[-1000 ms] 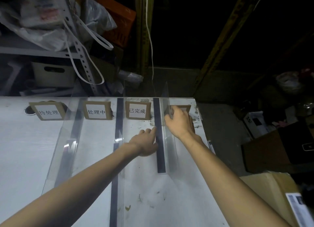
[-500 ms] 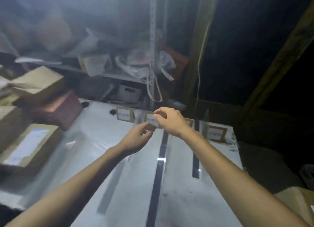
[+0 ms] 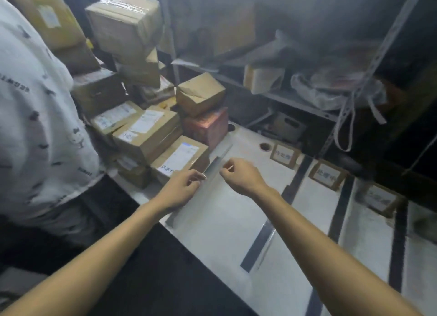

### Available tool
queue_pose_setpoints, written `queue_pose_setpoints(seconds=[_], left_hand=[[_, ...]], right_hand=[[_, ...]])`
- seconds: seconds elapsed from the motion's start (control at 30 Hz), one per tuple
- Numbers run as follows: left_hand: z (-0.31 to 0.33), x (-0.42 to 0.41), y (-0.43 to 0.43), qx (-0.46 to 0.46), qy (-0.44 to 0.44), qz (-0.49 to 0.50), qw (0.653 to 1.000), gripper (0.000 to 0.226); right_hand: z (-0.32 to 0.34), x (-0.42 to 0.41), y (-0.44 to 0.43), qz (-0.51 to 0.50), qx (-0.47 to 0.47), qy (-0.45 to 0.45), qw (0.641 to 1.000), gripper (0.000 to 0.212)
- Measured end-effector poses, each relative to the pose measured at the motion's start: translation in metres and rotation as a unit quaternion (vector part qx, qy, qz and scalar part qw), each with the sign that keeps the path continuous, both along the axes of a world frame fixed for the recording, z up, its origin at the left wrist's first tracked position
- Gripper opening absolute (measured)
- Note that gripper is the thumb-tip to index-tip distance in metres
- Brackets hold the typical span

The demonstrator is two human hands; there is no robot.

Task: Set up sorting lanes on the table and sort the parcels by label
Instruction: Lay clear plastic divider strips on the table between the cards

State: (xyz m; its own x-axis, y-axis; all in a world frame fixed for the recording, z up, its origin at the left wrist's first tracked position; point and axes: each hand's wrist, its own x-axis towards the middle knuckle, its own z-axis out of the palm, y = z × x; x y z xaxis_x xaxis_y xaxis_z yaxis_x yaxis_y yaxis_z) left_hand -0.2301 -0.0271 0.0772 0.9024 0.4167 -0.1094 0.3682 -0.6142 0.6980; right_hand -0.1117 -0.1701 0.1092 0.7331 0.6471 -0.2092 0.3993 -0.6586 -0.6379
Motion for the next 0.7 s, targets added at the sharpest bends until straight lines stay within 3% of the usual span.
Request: queue_pose_setpoints(seconds=[0.13,0.33,0.5,0.7], left_hand=[[-0.049,-0.006,0.038,-0.016,0.038,-0.018,0.999,0.033],[-0.099,-0.01,0.07,-0.088,0.051,-0.048,0.994,0.034],[-0.112,-0.017,0.083,-0.117,0.058,-0.058,0.99,0.034],[-0.099,-0.018,0.094,-0.133,0.048,-0.06,0.988,0.037]], right_hand=[[-0.052,-0.011,0.051,-0.079,-0.02,0.07,0.994,0.028],[-0.106,-0.022,0.112,-0.148,-0.063,0.055,0.985,0.05],[-0.119,-0.029,0.133,-0.199,-0.078,0.043,0.976,0.037],[-0.11,-0.035,0.143,-0.173,-0.098,-0.021,0.98,0.033]])
